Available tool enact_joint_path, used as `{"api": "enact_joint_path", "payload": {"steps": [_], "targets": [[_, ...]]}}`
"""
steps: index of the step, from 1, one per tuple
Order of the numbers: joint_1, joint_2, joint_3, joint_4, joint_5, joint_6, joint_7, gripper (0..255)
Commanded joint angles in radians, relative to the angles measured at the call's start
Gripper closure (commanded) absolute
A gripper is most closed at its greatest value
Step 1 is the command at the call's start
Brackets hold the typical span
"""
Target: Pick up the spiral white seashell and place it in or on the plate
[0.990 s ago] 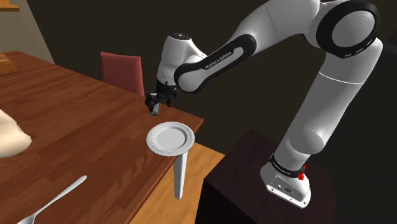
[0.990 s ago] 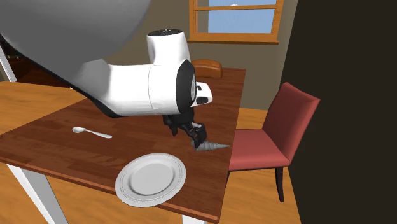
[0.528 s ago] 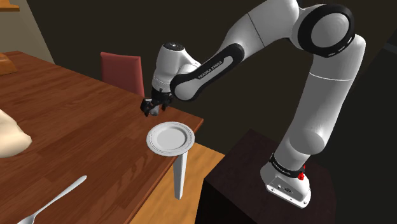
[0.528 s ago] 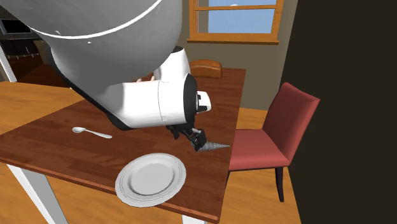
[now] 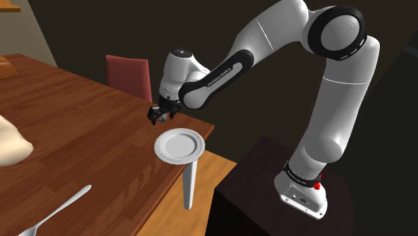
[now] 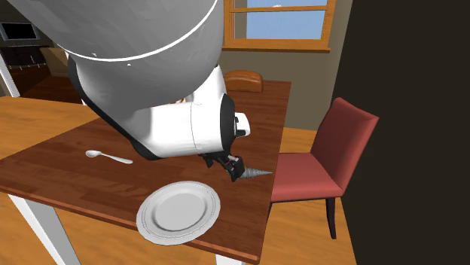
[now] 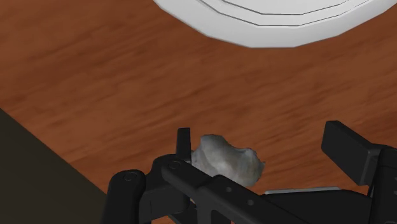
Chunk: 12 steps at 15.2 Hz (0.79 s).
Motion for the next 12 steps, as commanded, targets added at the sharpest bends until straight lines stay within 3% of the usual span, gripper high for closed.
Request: {"api": "enact_joint_path", "payload": {"steps": [1, 2, 11, 12], "targets": [[0.000, 0.000, 0.000, 0.000, 0.000, 0.000, 0.000, 0], [0.000, 0.000, 0.000, 0.000, 0.000, 0.000, 0.000, 255], [0.000, 0.000, 0.000, 0.000, 0.000, 0.000, 0.000, 255], [0.000, 0.000, 0.000, 0.000, 0.000, 0.000, 0.000, 0]]}}
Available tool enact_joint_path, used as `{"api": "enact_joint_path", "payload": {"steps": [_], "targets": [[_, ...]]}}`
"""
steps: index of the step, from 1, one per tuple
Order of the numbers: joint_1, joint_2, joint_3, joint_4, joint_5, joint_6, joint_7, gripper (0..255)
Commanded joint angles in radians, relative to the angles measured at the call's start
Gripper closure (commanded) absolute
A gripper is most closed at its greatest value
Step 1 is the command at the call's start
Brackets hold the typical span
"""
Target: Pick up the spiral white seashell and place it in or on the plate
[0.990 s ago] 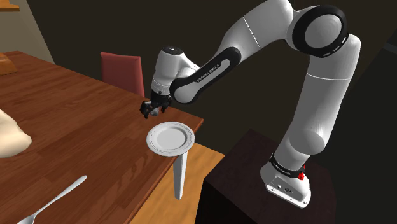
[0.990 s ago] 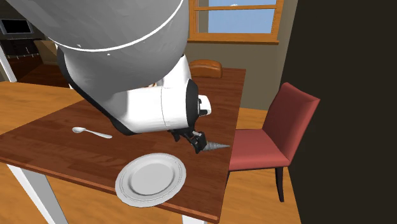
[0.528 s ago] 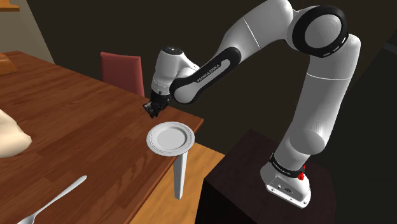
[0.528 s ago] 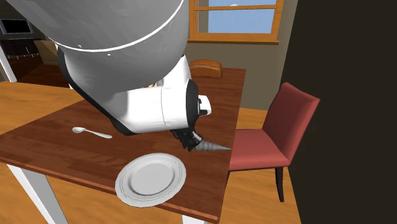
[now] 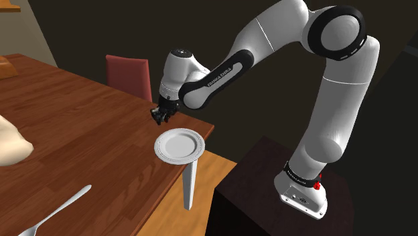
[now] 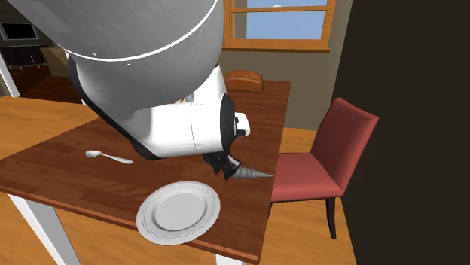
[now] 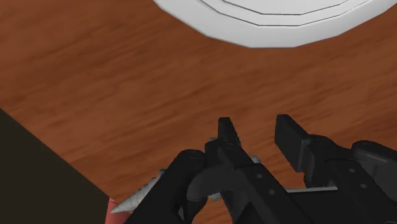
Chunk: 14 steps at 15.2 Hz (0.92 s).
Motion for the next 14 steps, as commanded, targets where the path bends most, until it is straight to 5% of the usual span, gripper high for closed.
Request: {"api": "enact_joint_path", "payload": {"steps": [1, 6, 14], "targets": [[0.030, 0.034, -0.028, 0.084, -0.038, -0.103, 0.123, 0], [0.135, 0.264, -0.146, 0.563, -0.063, -0.630, 0.555, 0], [0.133, 0.315, -0.165, 0.547, -0.074, -0.579, 0.586, 0]]}}
